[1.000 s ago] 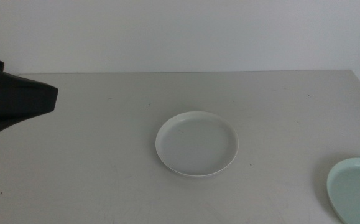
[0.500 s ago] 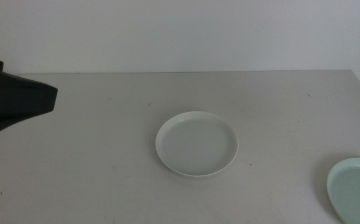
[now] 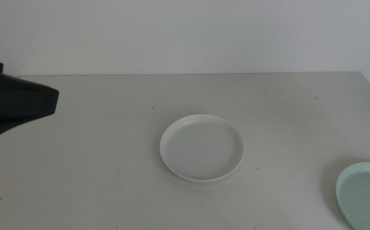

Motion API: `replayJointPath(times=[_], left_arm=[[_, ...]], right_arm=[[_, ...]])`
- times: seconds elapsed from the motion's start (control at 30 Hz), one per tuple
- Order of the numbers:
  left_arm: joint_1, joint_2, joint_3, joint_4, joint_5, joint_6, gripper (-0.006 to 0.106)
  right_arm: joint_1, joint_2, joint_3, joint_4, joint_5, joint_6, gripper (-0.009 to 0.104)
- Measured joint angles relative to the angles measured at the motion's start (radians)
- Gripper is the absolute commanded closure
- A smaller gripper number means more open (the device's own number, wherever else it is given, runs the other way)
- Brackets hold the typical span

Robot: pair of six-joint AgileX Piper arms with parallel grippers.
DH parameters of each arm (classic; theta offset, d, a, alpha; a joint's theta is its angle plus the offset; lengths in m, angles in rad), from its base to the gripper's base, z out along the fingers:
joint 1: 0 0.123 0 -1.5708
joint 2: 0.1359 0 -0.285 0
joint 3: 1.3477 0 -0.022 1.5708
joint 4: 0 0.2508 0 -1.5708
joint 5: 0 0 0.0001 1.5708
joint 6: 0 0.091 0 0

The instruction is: Stack the three bowls on top of each other.

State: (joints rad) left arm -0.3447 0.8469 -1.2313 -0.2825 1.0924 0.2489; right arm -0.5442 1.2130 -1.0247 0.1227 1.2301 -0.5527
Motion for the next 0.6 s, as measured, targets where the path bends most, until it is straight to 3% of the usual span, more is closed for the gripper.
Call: replayJointPath(times=[0.27, 0.6], left_arm=[[0.000, 0.000, 0.000, 0.000, 0.000, 0.000, -0.005], [0.000, 0.000, 0.000, 0.000, 0.000, 0.000, -0.005]], right_arm=[[-0.104, 0.121, 0.000, 0.018, -0.086, -0.110, 0.050], [-0.112, 0.294, -0.001, 0.043, -0.191, -0.163, 0.050]])
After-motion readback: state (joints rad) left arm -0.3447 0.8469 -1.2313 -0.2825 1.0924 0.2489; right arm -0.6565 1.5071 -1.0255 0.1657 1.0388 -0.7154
